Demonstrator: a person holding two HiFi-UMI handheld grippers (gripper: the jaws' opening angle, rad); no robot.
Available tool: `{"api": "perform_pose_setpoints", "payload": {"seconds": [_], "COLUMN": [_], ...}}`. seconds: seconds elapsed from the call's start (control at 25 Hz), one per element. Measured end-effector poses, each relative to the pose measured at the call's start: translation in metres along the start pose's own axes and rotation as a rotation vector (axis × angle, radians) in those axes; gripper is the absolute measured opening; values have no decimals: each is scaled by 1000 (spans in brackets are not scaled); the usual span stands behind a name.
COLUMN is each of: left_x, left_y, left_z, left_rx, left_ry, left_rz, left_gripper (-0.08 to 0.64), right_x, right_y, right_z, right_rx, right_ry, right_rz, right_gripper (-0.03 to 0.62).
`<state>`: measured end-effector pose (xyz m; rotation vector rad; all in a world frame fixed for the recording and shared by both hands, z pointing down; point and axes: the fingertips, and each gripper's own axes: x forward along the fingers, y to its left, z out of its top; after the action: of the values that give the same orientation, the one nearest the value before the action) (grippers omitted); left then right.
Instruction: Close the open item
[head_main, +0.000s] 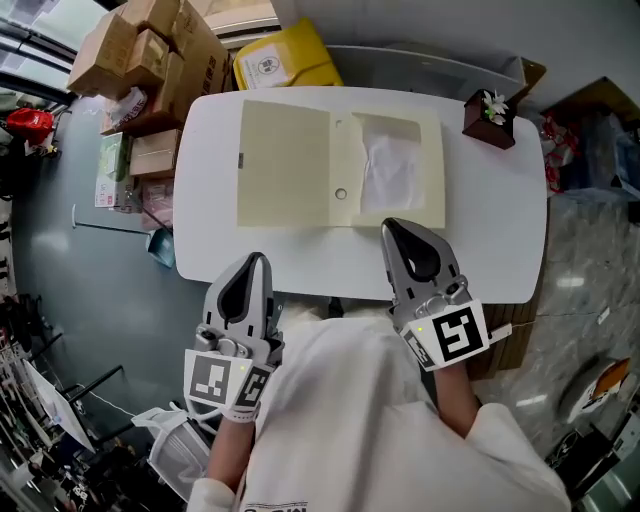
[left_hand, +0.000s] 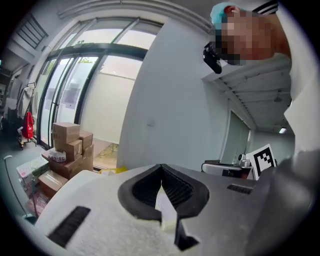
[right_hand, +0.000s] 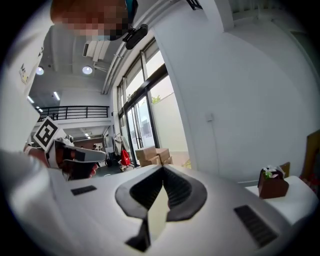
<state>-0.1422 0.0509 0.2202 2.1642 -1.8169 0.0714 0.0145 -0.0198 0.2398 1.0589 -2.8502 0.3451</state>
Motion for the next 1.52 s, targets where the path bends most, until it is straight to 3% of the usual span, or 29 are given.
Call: {"api": "perform_pose_setpoints", "payload": {"seconds": [0.32, 1.0, 1.52], "left_x": [31, 50, 79], "left_y": [7, 95, 160], "left_z": [10, -15, -82], "left_rx": [3, -57, -126], "left_ry": [14, 89, 229], "left_rz": [-69, 20, 96], "left_gripper": [25, 25, 26], "right_x": [16, 79, 138], "right_y": [-2, 21, 44], "right_z": [7, -15, -54], "right_rx": [-6, -14, 21], "right_ry": [6, 59, 119], "right_rz": [-52, -8, 82], "right_gripper": [16, 17, 16]}}
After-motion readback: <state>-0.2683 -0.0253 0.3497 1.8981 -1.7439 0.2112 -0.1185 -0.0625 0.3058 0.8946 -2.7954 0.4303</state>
